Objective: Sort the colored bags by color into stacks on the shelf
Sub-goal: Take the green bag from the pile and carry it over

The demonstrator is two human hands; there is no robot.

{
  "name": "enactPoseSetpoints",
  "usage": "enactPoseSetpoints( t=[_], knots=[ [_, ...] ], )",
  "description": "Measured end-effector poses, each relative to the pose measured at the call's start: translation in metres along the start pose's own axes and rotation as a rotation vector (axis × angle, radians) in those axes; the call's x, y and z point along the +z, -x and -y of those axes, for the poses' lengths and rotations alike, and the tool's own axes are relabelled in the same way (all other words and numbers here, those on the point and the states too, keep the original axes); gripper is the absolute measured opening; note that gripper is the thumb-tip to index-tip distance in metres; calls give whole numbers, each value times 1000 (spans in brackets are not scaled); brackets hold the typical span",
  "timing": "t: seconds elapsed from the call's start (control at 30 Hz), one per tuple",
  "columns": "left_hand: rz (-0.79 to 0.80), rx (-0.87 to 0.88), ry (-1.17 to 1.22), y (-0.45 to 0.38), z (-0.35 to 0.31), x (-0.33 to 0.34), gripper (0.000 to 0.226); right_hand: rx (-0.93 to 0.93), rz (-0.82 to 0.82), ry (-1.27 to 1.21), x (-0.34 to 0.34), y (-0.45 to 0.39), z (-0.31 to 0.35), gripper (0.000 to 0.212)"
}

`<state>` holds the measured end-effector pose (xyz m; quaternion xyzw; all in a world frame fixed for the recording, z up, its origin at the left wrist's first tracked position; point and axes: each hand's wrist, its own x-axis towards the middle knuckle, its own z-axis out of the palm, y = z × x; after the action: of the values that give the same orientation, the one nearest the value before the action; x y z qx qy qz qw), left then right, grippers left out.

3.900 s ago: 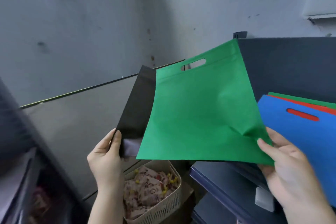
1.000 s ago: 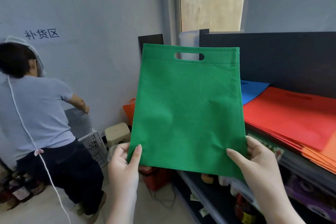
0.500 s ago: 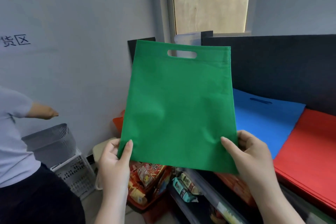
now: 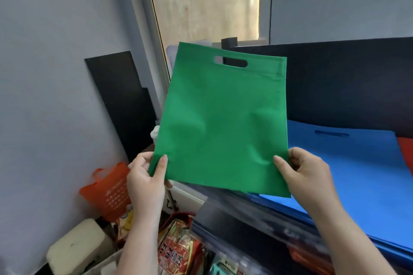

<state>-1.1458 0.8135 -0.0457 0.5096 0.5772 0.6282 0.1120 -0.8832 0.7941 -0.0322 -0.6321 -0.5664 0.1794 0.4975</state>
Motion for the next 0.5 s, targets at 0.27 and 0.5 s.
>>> enactPoseSetpoints(
  t=[0.27,0.5],
  knots=[
    [184,88,-180,-74,51,35,10,103,-29,400,49,-35,4,37],
    [428,42,-521,-91,85,59,28,275,134,724,70,-45,-11,47]
  ],
)
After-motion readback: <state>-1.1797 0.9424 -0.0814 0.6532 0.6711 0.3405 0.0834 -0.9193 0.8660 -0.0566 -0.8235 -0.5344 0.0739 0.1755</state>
